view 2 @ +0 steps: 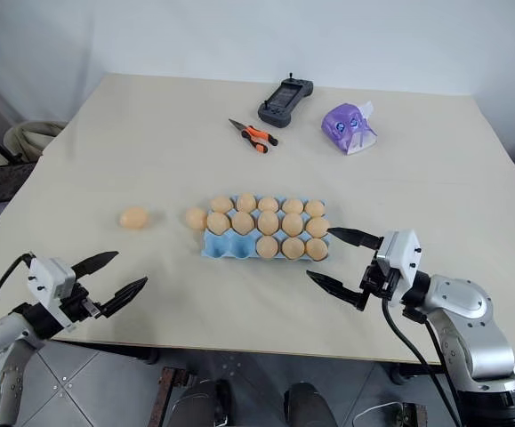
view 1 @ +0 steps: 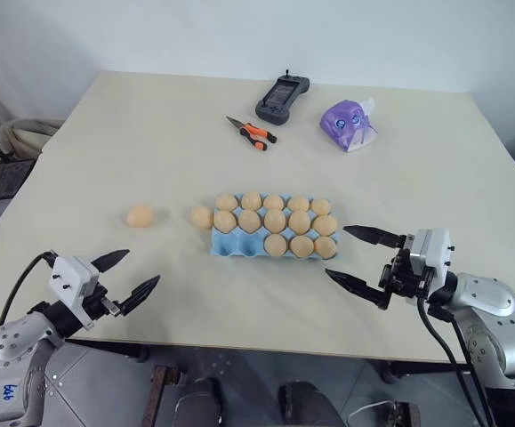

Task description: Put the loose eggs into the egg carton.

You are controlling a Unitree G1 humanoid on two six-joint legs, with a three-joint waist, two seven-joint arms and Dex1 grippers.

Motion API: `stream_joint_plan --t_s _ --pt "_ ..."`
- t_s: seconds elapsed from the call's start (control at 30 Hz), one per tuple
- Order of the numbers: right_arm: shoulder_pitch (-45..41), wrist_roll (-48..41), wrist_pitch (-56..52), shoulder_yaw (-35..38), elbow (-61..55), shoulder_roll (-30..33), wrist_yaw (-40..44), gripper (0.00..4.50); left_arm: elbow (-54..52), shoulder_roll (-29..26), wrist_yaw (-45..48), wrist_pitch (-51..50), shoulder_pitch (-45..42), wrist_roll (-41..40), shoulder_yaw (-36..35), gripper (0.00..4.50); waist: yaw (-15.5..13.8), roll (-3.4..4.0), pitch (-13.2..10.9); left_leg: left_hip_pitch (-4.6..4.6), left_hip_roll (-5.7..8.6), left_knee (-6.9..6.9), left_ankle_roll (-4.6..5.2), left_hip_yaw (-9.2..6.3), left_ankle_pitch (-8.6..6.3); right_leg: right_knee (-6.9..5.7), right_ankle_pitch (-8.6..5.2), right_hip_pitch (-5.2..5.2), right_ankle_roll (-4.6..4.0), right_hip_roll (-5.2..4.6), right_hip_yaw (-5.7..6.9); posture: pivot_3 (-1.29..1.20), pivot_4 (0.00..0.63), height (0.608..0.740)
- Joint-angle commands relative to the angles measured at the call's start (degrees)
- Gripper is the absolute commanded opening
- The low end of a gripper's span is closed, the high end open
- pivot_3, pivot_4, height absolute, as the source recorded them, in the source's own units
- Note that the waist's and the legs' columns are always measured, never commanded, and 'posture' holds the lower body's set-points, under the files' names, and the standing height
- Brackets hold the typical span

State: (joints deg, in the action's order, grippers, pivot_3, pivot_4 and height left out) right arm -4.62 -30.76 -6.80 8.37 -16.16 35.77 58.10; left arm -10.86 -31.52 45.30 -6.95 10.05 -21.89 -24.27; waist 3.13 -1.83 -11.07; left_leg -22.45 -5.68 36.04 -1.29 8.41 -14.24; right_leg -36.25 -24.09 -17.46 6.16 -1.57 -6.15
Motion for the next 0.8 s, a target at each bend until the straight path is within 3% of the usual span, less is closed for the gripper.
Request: stream_joint_plan --t_s 0.03,0.2,0.47,0.77,0.8 --pt "-0.75 -0.21 1.44 0.52 0.32 0.06 0.87 4.5 -2.09 0.06 -1.33 0.8 -1.94 -0.43 1.22 4.44 -0.03 0.0 0.0 -0.01 0.0 -0.01 0.01 -0.01 -0.01 0.05 0.01 0.0 -0.01 0.0 0.02 0.0 0.15 0.74" --pt "-0.58 0.23 1.82 0.92 0.41 0.41 0.88 4.5 2.26 0.22 -4.45 -2.86 -13.07 2.41 8.24 4.44 -0.14 0.01 0.0 -0.02 -0.02 -0.05 -0.04 -0.01 0.11 0.14 0.01 0.0 -0.01 0.05 0.03 0.0 0.15 0.74" --pt "3.65 0.15 1.47 3.2 -3.34 0.34 -1.62 4.5 20.47 3.58 -10.32 -4.45 -34.0 9.96 17.59 4.44 0.19 0.01 0.01 -0.15 -0.02 0.12 0.0 0.17 0.11 0.26 0.02 -0.1 0.08 0.25 -0.12 0.0 0.15 0.74" --pt "7.88 0.12 1.58 4.01 -7.27 -0.27 -5.25 4.5 34.48 6.03 -10.71 -0.93 -42.51 13.79 21.65 4.44 -0.11 0.02 0.0 -0.12 -0.05 0.22 -0.14 0.17 0.19 0.05 -0.02 -0.18 0.11 0.43 -0.13 0.0 0.15 0.74" --pt "8.12 0.08 1.61 4.14 -7.46 -0.28 -5.57 4.5 35.7 6.03 -11.03 -0.88 -43.15 14.11 21.77 4.26 -0.13 0.02 0.0 -0.1 -0.04 0.25 -0.12 0.17 0.2 0.01 -0.01 -0.15 0.12 0.52 -0.13 0.0 0.15 0.74"
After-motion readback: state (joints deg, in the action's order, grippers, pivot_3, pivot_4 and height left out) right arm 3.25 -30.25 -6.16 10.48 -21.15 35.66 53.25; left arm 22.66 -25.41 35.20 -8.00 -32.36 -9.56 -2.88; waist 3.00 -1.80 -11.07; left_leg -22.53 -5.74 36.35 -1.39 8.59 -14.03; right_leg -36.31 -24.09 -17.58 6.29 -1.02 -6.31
